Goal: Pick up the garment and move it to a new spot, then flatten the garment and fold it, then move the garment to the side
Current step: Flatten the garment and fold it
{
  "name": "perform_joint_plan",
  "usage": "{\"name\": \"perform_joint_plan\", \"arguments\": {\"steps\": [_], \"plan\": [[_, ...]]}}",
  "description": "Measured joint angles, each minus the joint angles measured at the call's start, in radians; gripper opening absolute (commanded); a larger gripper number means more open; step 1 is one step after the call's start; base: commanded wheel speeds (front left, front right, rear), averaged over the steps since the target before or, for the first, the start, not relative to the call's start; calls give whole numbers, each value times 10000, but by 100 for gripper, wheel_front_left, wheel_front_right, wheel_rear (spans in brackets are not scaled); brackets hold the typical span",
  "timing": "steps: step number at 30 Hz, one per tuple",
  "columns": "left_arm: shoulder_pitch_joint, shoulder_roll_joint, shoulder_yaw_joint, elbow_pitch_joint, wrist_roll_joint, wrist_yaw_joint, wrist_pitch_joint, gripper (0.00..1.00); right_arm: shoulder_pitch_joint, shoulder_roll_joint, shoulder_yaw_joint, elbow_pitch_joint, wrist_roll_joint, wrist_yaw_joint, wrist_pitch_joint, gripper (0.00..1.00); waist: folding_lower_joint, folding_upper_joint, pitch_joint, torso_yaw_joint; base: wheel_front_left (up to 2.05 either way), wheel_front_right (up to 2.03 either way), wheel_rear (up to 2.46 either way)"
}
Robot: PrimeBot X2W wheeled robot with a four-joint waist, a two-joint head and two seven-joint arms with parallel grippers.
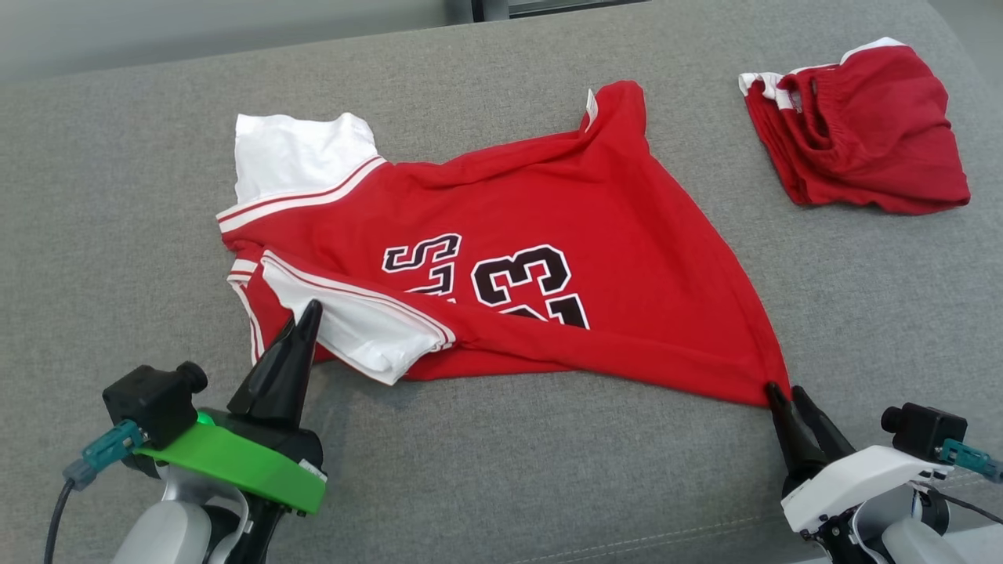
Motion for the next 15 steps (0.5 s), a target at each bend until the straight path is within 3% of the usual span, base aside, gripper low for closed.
{"name": "perform_joint_plan", "arguments": {"steps": [2,4,6,8,15], "plan": [[65,2,12,-38,0,67,46,0,0,15,33,58,19,21,15,51,0,0,-45,51,0,0,0],[152,4,19,-86,0,90,86,0,-5,15,71,104,19,63,69,43,0,0,-92,104,0,0,0],[202,8,23,-157,0,151,119,0,-8,15,123,144,21,67,113,27,0,0,-138,152,0,0,0],[260,12,40,-230,0,178,132,0,-10,15,198,150,40,67,148,2,0,0,-186,199,0,0,0],[500,19,378,-439,-148,297,38,0,-316,-31,270,-414,61,73,-19,0,0,0,-404,202,0,0,0]]}}
